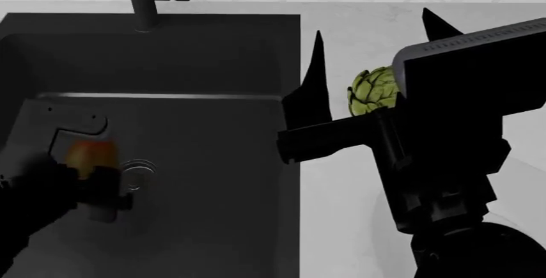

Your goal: Pick the mango from the sink and place it on the plate located on the counter

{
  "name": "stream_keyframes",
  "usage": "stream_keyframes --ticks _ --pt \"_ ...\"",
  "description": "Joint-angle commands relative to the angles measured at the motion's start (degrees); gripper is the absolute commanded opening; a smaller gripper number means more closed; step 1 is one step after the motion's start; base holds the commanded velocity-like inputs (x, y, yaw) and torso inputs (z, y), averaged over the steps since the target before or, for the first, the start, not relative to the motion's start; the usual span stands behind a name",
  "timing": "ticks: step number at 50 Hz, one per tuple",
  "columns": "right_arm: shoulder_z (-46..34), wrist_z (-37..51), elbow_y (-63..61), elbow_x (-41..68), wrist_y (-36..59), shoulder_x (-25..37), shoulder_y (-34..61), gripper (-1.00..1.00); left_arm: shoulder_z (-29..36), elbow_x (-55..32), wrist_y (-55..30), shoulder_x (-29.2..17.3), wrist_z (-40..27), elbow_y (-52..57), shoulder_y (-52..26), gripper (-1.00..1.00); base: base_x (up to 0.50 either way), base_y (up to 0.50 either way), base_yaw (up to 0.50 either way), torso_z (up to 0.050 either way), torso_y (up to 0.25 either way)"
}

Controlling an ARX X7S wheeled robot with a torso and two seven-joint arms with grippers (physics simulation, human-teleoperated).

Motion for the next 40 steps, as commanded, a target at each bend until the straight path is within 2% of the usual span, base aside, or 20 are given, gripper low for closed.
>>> stream_keyframes --ticks 1,10,11,12,14,16,18,21,25,30,40 --pt "0.3 -0.2 0.8 0.0 -0.5 0.0 -0.1 1.0 -2.4 -2.3 -9.2 -1.2 1.9 25.3 6.1 -1.0 0.0 0.0 0.0 0.0 0.0" --pt "0.1 0.1 0.3 0.2 -0.3 0.3 -0.1 1.0 -0.9 -5.6 -14.6 -2.6 1.0 34.4 5.4 -1.0 0.0 0.0 0.0 0.0 0.0" --pt "0.2 0.1 0.3 0.3 -0.3 0.3 -0.1 1.0 -1.4 -9.0 -14.6 -3.2 -1.1 34.5 5.2 -1.0 0.0 0.0 0.0 0.0 0.0" --pt "0.3 0.1 0.2 0.3 -0.2 0.3 0.0 1.0 -2.3 -16.3 -14.6 -4.7 -5.8 34.5 4.8 -1.0 0.0 0.0 0.0 0.0 0.0" --pt "0.3 0.1 0.2 0.4 -0.2 0.4 0.0 1.0 -4.3 -33.4 -14.6 -9.2 -21.7 34.1 3.3 -1.0 0.0 0.0 0.0 0.0 0.0" --pt "0.5 0.2 0.1 0.5 -0.1 0.4 0.0 1.0 -5.1 -50.6 -14.5 -12.1 -33.4 33.3 1.7 -1.0 0.0 0.0 0.0 0.0 0.0" --pt "0.6 0.2 0.0 0.6 -0.1 0.5 0.0 1.0 -5.5 -63.6 -14.5 -13.8 -41.1 32.4 0.2 -1.0 0.0 0.0 0.0 0.0 0.0" --pt "0.5 0.3 0.0 0.7 -0.1 0.6 0.0 1.0 -6.0 -74.4 -14.3 -15.2 -48.6 31.4 -1.3 -1.0 0.0 0.0 0.0 0.0 0.0" --pt "0.7 0.2 -0.2 0.9 0.0 0.7 0.1 1.0 -6.1 -86.6 -13.9 -16.8 -56.6 30.4 -2.8 -1.0 0.0 0.0 0.0 0.0 0.0" --pt "1.1 0.1 -0.5 1.3 0.2 0.9 0.2 1.0 -4.2 -97.6 -12.2 -18.7 -64.1 30.0 -4.9 -1.0 0.0 0.0 0.0 0.0 0.0" --pt "2.7 -0.5 -1.0 2.4 0.4 1.5 0.3 1.0 -0.2 -110.4 -8.6 -22.1 -68.9 31.6 -8.5 -1.0 0.0 0.0 0.0 0.0 0.0"
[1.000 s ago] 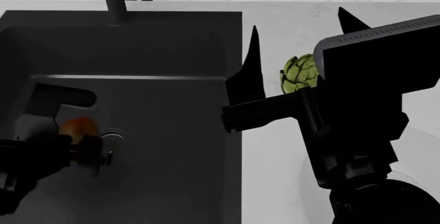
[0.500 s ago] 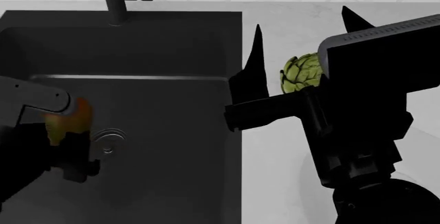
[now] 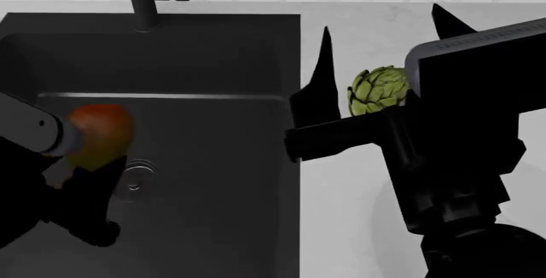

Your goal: Pick the mango from the sink and place it on the plate located on the counter

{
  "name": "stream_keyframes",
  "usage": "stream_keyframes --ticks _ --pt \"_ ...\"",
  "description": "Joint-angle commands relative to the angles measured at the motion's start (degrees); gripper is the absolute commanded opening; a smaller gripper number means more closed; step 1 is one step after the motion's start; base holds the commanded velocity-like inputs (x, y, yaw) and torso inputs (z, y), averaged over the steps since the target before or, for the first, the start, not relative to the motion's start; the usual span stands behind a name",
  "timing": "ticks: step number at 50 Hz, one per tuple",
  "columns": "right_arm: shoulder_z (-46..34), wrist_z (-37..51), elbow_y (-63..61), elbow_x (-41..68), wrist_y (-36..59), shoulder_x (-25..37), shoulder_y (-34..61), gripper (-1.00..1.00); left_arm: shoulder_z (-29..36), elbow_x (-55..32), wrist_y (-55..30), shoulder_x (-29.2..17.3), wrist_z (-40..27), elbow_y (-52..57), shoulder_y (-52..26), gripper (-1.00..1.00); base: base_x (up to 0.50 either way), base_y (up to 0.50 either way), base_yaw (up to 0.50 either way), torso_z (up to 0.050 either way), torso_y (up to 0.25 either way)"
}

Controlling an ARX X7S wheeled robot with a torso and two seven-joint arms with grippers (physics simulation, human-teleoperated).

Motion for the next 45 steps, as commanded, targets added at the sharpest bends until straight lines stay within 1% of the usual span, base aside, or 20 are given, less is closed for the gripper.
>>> stream_keyframes --ticks 1,4,9,16,17,18,21,25,30,34,45 --pt "1.4 -0.8 -0.2 0.6 -0.1 0.4 -0.1 1.0 2.5 -21.9 5.1 -4.4 -10.6 1.7 -4.1 -1.0 0.0 0.0 0.0 0.0 0.0" --pt "1.5 -1.1 -0.5 1.1 0.1 0.6 -0.1 1.0 3.6 -24.6 6.2 -5.4 -11.4 1.2 -6.2 -1.0 0.0 0.0 0.0 0.0 0.0" --pt "2.4 -2.0 -1.4 2.2 0.5 1.1 -0.2 1.0 5.5 -29.1 7.1 -6.3 -9.9 -2.2 -10.4 -1.0 0.0 0.0 0.0 0.0 0.0" --pt "6.1 -3.7 -3.0 5.0 2.5 1.8 0.0 1.0 7.0 -31.6 7.4 -7.6 -9.0 -4.5 -14.6 -1.0 0.0 0.0 0.0 0.0 0.0" --pt "6.3 -3.9 -3.3 5.2 2.5 2.0 -0.1 1.0 6.5 -30.8 7.0 -7.3 -8.1 -4.5 -14.0 -1.0 0.0 0.0 0.0 0.0 0.0" --pt "6.8 -4.2 -3.5 5.6 2.6 2.2 -0.1 1.0 7.3 -32.0 7.3 -7.5 -8.0 -5.7 -15.2 -1.0 0.0 0.0 0.0 0.0 0.0" --pt "7.6 -5.1 -4.1 6.2 2.4 3.2 -0.6 1.0 7.9 -32.9 7.3 -7.5 -7.0 -6.3 -15.3 -1.0 0.0 0.0 0.0 0.0 0.0" --pt "8.6 -6.5 -5.1 7.3 2.3 4.4 -1.3 1.0 11.1 -36.6 8.6 -8.3 -8.2 -8.4 -19.1 -1.0 0.0 0.0 0.0 0.0 0.0" --pt "9.2 -8.2 -6.3 8.7 2.0 5.6 -2.3 1.0 12.2 -37.9 9.3 -8.3 -7.8 -9.4 -20.3 -1.0 0.0 0.0 0.0 0.0 0.0" --pt "10.1 -9.0 -6.7 10.0 2.0 5.7 -2.7 1.0 12.3 -38.6 10.2 -8.8 -8.2 -8.4 -19.7 -1.0 0.0 0.0 0.0 0.0 0.0" --pt "9.5 -9.3 -6.9 10.4 1.7 6.1 -3.1 1.0 12.9 -39.3 11.0 -9.3 -8.3 -8.4 -19.2 -1.0 0.0 0.0 0.0 0.0 0.0"
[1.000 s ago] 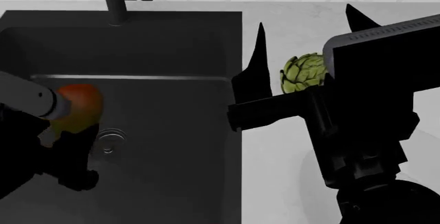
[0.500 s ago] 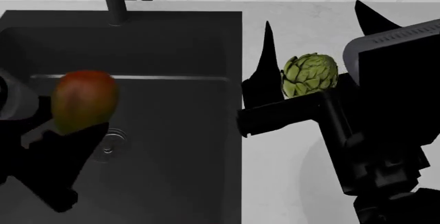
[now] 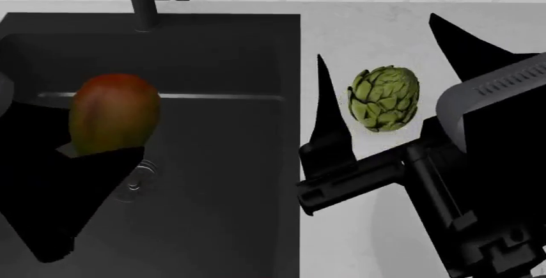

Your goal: Pick the mango from the sink and place it on the plate located on the counter

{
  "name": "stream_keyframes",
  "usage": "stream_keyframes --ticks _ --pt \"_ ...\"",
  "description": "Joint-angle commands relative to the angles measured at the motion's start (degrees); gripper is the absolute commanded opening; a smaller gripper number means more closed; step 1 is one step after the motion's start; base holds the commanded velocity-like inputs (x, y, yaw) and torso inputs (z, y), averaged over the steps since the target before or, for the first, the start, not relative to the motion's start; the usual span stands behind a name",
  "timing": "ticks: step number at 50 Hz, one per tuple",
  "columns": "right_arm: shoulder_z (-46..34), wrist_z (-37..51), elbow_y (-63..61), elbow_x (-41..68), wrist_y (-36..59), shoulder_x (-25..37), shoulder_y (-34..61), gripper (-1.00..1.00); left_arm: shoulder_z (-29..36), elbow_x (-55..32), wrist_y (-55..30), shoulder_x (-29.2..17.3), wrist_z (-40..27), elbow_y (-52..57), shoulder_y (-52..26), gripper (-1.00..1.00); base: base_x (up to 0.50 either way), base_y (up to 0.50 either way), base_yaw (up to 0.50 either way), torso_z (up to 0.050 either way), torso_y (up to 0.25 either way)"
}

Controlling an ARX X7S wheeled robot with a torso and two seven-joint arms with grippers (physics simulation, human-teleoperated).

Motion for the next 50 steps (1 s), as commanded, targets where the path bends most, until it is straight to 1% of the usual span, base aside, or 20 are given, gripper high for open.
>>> stream_keyframes --ticks 1,11,12,13,16,18,19,20,22,25,27,29,32,38,40,47,50 --pt "0.3 -0.8 -0.2 0.4 -0.2 0.2 -0.4 1.0 0.7 -2.2 1.7 -0.3 -0.9 -0.1 -0.3 -1.0 0.0 0.0 0.0 0.0 0.0" --pt "0.3 -0.8 -0.2 0.4 -0.2 0.2 -0.4 1.0 0.7 -2.2 1.7 -0.3 -0.9 -0.1 -0.3 -1.0 0.0 0.0 0.0 0.0 0.0" --pt "0.3 -6.3 -1.3 -6.0 1.6 -2.4 -0.2 1.0 11.9 7.7 14.0 -8.6 12.9 4.9 -2.8 -1.0 0.0 0.0 0.0 0.0 0.0" --pt "1.3 -6.7 -1.4 -4.9 3.2 -2.7 0.6 1.0 11.6 3.6 14.1 -8.4 12.5 4.7 -3.3 -1.0 0.0 0.0 0.0 0.0 0.0" --pt "4.6 -8.3 -1.8 -0.9 8.4 -4.4 3.4 1.0 11.6 3.9 13.4 -8.1 13.6 3.4 -4.7 -1.0 0.0 0.0 0.0 0.0 0.0" --pt "7.4 -9.3 -2.4 2.3 13.4 -5.8 6.2 1.0 11.4 2.8 13.3 -7.6 14.5 3.1 -5.7 -1.0 0.0 0.0 0.0 0.0 0.0" --pt "9.5 -10.1 -2.5 4.5 16.8 -6.9 8.0 1.0 11.9 2.6 13.1 -7.4 14.0 3.1 -6.4 -1.0 0.0 0.0 0.0 0.0 0.0" --pt "10.0 -9.8 -2.6 5.6 17.7 -6.9 8.5 1.0 12.0 2.4 13.1 -7.3 13.8 3.1 -6.8 -1.0 0.0 0.0 0.0 0.0 0.0" --pt "11.0 -5.9 -1.1 12.1 18.0 -5.8 9.5 1.0 12.4 1.9 12.9 -7.1 13.4 3.1 -7.9 -1.0 0.0 0.0 0.0 0.0 0.0" --pt "13.7 6.0 3.4 30.8 18.0 -2.9 11.5 1.0 12.7 0.7 13.0 -6.3 13.3 3.3 -9.0 -1.0 0.0 0.0 0.0 0.0 0.0" --pt "14.1 12.3 6.4 39.5 17.8 -1.6 13.1 1.0 12.8 0.4 13.3 -6.0 13.2 3.9 -9.0 -1.0 0.0 0.0 0.0 0.0 0.0" --pt "13.7 16.5 8.3 44.9 17.5 -0.6 14.2 1.0 12.9 0.7 13.2 -5.8 13.3 3.9 -9.2 -1.0 0.0 0.0 0.0 0.0 0.0" --pt "13.1 24.5 13.6 55.8 16.2 0.4 16.4 1.0 12.3 2.5 12.6 -5.6 15.0 3.7 -8.2 -1.0 0.0 0.0 0.0 0.0 0.0" --pt "9.5 31.1 19.3 64.9 12.8 2.0 19.0 1.0 12.2 2.6 12.9 -5.4 15.1 5.7 -7.4 -1.0 0.0 0.0 0.0 0.0 0.0" --pt "8.6 31.6 20.1 65.6 12.3 2.2 19.6 1.0 11.9 2.9 13.0 -5.6 15.4 6.0 -7.0 -1.0 0.0 0.0 0.0 0.0 0.008" --pt "5.3 36.5 23.6 74.3 8.1 4.2 20.7 1.0 11.2 4.1 13.1 -5.9 16.4 6.4 -5.8 -1.0 0.0 0.0 0.0 0.0 0.0" --pt "4.6 37.4 24.1 76.2 7.1 5.0 20.9 1.0 11.1 4.6 13.1 -5.8 16.8 6.4 -5.6 -1.0 0.0 0.0 0.0 0.0 0.0"
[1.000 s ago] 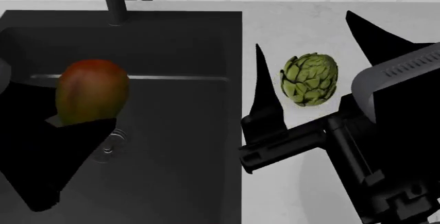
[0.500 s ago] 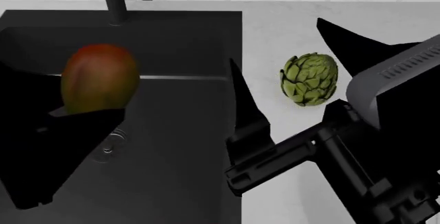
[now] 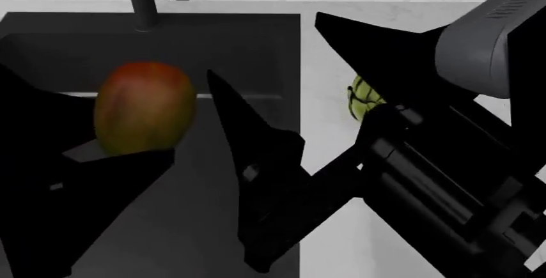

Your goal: Pick the mango from the sink and place it on the plate located on the counter

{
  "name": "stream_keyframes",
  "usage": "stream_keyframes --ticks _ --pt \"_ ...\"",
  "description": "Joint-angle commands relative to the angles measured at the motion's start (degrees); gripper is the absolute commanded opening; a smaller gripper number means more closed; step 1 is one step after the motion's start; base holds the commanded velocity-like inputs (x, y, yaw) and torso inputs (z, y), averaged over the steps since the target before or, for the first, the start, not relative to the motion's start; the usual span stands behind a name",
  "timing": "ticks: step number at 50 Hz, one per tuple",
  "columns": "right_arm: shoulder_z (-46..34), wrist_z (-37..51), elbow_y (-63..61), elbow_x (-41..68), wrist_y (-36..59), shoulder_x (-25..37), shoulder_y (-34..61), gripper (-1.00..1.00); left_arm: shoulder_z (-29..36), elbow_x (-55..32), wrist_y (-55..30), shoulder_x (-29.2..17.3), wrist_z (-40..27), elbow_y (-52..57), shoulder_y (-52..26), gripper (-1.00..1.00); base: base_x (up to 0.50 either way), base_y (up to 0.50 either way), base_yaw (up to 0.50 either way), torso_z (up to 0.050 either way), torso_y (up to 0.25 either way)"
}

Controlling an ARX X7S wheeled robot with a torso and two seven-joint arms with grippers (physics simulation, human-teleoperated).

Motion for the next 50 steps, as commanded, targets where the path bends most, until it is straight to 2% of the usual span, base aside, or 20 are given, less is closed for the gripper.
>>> stream_keyframes --ticks 1,14,27,50 --pt "-4.1 10.2 6.9 12.8 -3.9 2.0 3.6 1.0 -0.7 0.9 -2.1 0.6 -1.6 0.4 1.6 -1.0 0.0 0.0 0.0 0.0 0.0" --pt "-5.3 13.0 6.4 21.7 -8.6 4.8 1.3 1.0 0.2 0.3 -1.9 1.1 -2.4 -0.1 -0.2 -1.0 0.0 0.0 0.0 0.0 0.001" --pt "-5.2 9.7 5.7 17.9 -7.3 0.8 -3.1 1.0 0.6 -1.1 -1.2 1.6 -2.9 0.3 -1.4 -1.0 0.0 0.0 0.0 0.0 0.001" --pt "-8.1 4.8 7.5 11.1 -7.0 -4.6 -2.7 1.0 0.4 -2.4 0.2 1.7 -2.6 1.6 -1.6 -1.0 0.0 0.0 0.0 0.0 0.001"
